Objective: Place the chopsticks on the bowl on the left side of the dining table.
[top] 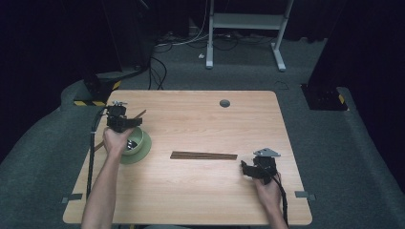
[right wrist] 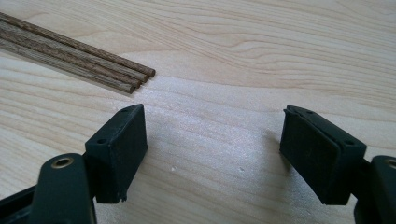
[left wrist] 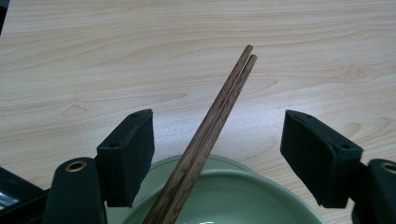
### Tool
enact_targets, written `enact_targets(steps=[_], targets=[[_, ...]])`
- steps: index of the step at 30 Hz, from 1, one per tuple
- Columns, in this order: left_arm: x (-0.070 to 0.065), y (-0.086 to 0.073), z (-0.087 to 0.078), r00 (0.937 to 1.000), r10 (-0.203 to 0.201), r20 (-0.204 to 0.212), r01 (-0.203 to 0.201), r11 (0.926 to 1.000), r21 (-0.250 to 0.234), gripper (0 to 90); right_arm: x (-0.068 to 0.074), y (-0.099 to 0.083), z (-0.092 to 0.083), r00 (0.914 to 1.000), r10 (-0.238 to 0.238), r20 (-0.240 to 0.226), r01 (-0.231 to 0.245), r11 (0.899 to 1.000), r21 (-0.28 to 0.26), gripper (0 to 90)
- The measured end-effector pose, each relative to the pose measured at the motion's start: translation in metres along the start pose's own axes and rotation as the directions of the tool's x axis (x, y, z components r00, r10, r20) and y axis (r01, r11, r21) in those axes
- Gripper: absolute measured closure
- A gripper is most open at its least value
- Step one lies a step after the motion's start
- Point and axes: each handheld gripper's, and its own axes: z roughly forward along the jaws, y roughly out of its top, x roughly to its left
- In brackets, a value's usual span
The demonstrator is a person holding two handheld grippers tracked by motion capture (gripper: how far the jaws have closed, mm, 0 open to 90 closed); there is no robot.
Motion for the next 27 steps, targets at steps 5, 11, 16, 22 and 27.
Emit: enact_targets(steps=[5, 11, 16, 22, 27], targets=[[-0.0013, 0.0008, -0.0015, 0.9999, 0.000, 0.015, 0.000, 0.9999, -0.012, 26.7, 0.0001, 0.0000, 0.0000, 1.0000, 0.002, 0.000, -0.002, 1.000, 0.000, 22.5], [-0.0006, -0.0012, 0.0011, 0.9996, 0.004, 0.027, -0.004, 0.9999, 0.014, 26.8, 0.0001, 0.0000, 0.0000, 1.0000, 0.002, 0.000, -0.002, 1.000, 0.000, 22.5], [-0.0051, -0.0015, 0.0006, 0.9989, 0.024, 0.039, -0.025, 0.9995, 0.020, 27.7, 0.0000, 0.0001, 0.0000, 1.0000, 0.002, 0.000, -0.002, 1.000, 0.001, 22.5], [-0.0074, -0.0013, -0.0027, 0.9982, 0.036, 0.048, -0.036, 0.9993, 0.013, 29.0, 0.0001, 0.0001, 0.0000, 1.0000, 0.002, -0.001, -0.002, 1.000, 0.001, 22.4], [-0.0097, -0.0022, -0.0043, 0.9974, 0.054, 0.048, -0.056, 0.9982, 0.022, 29.3, 0.0001, 0.0002, 0.0002, 1.0000, 0.003, 0.000, -0.003, 1.000, 0.000, 22.4]])
